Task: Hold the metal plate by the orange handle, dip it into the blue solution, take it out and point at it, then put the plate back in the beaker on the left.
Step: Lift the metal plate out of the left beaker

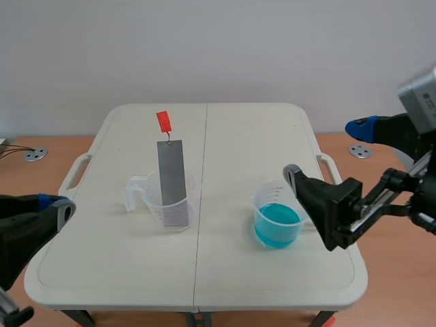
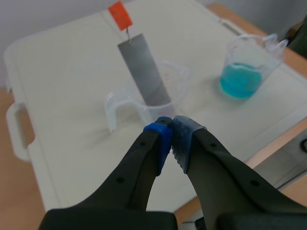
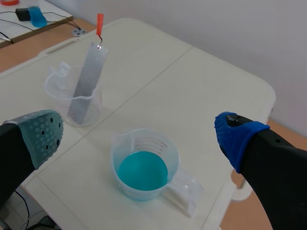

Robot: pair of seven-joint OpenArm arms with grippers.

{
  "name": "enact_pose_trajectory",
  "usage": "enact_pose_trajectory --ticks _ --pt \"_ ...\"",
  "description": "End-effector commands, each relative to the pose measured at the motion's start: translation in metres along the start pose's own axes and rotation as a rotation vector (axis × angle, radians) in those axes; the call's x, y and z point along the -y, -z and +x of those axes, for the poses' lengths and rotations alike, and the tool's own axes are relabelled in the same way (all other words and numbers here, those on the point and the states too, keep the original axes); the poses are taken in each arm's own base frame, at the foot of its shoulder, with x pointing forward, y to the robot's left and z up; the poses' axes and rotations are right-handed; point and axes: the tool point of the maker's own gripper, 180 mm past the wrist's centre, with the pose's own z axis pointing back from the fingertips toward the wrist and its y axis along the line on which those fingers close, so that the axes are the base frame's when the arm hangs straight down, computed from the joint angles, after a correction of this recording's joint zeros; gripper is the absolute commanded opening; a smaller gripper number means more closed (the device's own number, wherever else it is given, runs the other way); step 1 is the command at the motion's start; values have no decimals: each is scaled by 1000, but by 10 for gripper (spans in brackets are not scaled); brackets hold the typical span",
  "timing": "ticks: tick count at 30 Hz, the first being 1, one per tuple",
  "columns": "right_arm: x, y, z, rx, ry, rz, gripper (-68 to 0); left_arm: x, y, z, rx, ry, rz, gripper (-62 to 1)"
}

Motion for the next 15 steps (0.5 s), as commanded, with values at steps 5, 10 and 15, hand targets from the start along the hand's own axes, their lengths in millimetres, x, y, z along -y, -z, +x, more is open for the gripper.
enact_pose_trajectory --ticks 5,10,15 --pt "0 26 1 29 10 31 -12 -9 -31 -37 -163 8 76 -594" --pt "-5 49 1 38 40 62 -12 -1 -62 -77 -353 18 67 -594" --pt "-13 72 4 50 58 104 -12 9 -91 -118 -514 -20 52 -594"
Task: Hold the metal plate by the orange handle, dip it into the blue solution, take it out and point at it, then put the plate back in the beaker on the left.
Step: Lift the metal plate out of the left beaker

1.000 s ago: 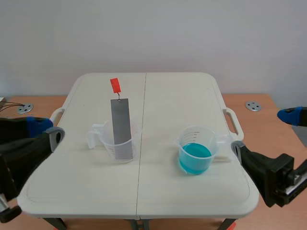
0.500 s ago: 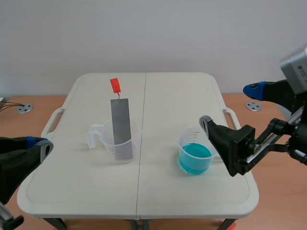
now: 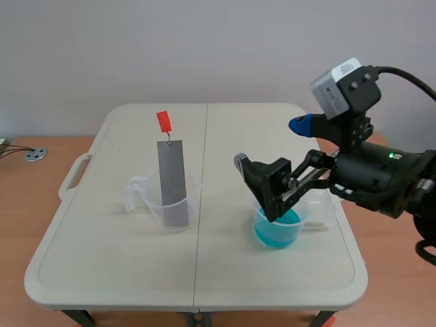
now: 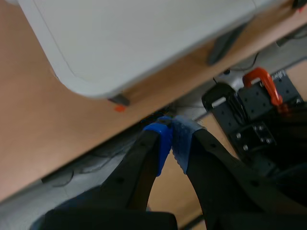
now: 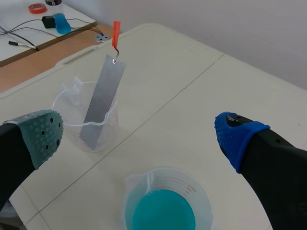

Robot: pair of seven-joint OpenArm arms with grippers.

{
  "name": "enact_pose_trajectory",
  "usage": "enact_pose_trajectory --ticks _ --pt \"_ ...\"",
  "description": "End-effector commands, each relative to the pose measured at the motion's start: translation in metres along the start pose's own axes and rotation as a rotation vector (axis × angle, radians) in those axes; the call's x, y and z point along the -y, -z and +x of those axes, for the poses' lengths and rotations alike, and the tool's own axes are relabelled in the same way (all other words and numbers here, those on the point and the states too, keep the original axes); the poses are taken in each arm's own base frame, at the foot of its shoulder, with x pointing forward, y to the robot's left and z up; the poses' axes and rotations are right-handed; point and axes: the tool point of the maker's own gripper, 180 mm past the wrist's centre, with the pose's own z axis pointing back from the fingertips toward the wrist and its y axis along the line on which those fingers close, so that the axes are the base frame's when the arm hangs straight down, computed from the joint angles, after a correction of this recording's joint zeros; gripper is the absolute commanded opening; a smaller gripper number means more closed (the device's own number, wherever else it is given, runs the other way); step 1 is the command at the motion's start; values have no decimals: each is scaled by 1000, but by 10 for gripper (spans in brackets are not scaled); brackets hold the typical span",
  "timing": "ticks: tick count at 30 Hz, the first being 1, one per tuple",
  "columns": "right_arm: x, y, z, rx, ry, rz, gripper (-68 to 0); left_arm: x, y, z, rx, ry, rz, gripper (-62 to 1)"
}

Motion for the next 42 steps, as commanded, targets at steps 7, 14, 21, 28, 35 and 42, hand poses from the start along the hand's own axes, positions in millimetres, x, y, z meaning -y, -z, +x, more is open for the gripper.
enact_pose_trajectory --ticks 7,14,21,28,35,42 --pt "0 35 16 48 27 37 -12 -6 -5 -57 -136 -55 14 -594" --pt "-2 67 18 59 60 76 -12 -6 -13 -105 -254 -99 17 -594" --pt "-20 99 25 63 70 139 -12 9 -23 -146 -358 -146 -11 -594" --pt "-36 127 28 41 75 189 -12 19 -31 -170 -422 -171 -29 -594" --pt "-36 150 34 20 86 193 -12 21 -32 -174 -433 -176 -30 -594" --pt "-36 171 39 -4 105 196 -12 21 -32 -175 -434 -176 -30 -594"
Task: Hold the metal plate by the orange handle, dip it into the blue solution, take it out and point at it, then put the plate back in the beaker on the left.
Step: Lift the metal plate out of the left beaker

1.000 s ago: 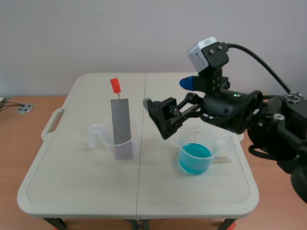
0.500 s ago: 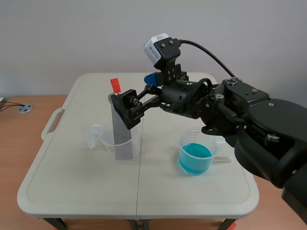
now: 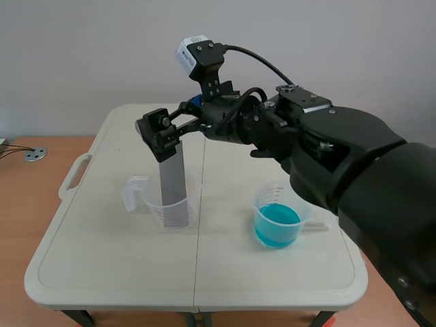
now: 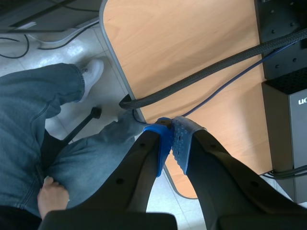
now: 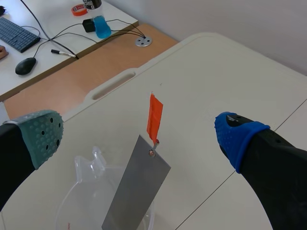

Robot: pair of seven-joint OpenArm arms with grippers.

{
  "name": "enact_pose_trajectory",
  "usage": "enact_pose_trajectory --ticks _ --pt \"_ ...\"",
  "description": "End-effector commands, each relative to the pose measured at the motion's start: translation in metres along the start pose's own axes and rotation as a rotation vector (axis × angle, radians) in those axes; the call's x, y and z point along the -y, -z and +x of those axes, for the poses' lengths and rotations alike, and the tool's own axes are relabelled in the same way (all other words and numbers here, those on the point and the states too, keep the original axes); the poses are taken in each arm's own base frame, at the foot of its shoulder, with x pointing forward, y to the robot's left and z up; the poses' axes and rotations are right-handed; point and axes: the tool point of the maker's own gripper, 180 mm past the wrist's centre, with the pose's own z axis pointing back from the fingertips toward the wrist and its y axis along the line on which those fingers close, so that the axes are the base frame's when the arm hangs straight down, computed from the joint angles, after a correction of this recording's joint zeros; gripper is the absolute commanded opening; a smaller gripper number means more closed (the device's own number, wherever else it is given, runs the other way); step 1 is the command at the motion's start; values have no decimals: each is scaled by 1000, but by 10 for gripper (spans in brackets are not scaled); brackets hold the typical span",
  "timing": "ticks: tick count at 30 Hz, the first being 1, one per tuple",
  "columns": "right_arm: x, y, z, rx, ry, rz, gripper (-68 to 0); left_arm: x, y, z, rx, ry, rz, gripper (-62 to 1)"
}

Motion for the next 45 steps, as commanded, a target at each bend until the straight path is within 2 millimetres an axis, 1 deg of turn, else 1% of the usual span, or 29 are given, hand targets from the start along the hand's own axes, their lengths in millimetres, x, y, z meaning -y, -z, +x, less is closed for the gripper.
enact_pose_trajectory --ticks 1,5,9,16,20,21,25,31,35,39,45 --pt "2 7 24 43 -13 8 -12 3 -1 2 10 0 -8 -594" --pt "3 18 19 8 6 8 -12 3 -1 2 10 0 -8 -594" --pt "4 25 13 -12 25 7 -12 3 -1 2 10 0 -8 -594" --pt "-5 29 16 -11 27 42 -12 3 -1 2 10 0 -9 -594" --pt "-6 29 16 -11 28 43 -13 3 -1 3 10 0 -9 -594" --pt "-6 29 15 -14 28 43 -27 3 -1 3 10 0 -9 -594" --pt "-7 29 13 -29 26 50 -153 3 -1 3 10 0 -9 -594" --pt "-7 29 9 -48 26 50 -299 3 -1 2 10 0 -9 -594" --pt "-7 29 9 -48 26 50 -365 3 -1 2 10 0 -9 -594" --pt "-7 29 10 -46 26 50 -401 3 -1 2 10 0 -9 -594" --pt "-7 29 10 -43 26 49 -516 3 -1 2 10 0 -9 -594"
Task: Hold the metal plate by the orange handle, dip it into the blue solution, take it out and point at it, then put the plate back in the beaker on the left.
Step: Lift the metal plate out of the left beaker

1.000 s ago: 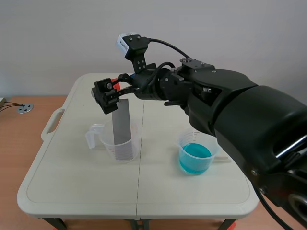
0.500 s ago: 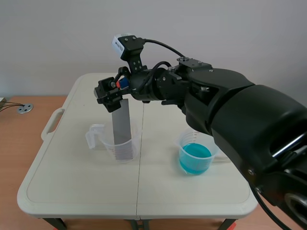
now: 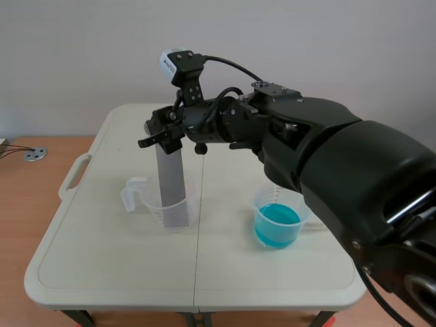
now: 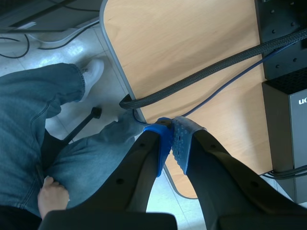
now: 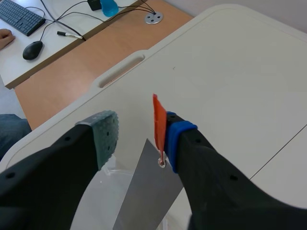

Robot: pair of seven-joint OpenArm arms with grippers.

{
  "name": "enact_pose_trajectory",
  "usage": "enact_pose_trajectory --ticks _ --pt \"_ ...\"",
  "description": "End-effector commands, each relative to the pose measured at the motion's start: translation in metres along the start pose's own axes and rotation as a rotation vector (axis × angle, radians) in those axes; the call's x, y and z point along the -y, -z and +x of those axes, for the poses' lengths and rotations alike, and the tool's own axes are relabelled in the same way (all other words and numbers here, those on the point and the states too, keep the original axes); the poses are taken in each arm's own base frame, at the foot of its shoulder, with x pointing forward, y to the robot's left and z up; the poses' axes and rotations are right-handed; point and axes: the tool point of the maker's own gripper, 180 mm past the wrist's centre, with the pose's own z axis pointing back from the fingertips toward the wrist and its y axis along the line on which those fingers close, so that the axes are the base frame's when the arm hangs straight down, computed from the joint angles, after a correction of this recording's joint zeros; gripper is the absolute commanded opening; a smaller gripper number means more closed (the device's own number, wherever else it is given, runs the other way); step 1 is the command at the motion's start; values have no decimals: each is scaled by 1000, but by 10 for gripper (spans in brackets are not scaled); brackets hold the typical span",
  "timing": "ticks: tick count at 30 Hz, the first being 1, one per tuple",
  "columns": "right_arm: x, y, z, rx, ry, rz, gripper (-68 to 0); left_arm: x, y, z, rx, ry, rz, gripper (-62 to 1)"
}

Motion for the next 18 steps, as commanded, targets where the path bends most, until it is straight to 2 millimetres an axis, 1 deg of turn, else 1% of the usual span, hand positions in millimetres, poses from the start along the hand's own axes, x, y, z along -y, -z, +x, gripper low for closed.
enact_pose_trajectory --ticks 1,8,14,18 --pt "-1 2 27 58 -27 10 -533 3 -1 2 9 0 -9 -594" --pt "-1 2 28 58 -27 10 -661 3 -1 2 9 0 -9 -594" --pt "-1 1 30 71 -27 11 -662 3 -1 2 9 0 -9 -594" --pt "-12 -1 37 104 -46 71 -662 3 -1 2 9 0 -9 -594"
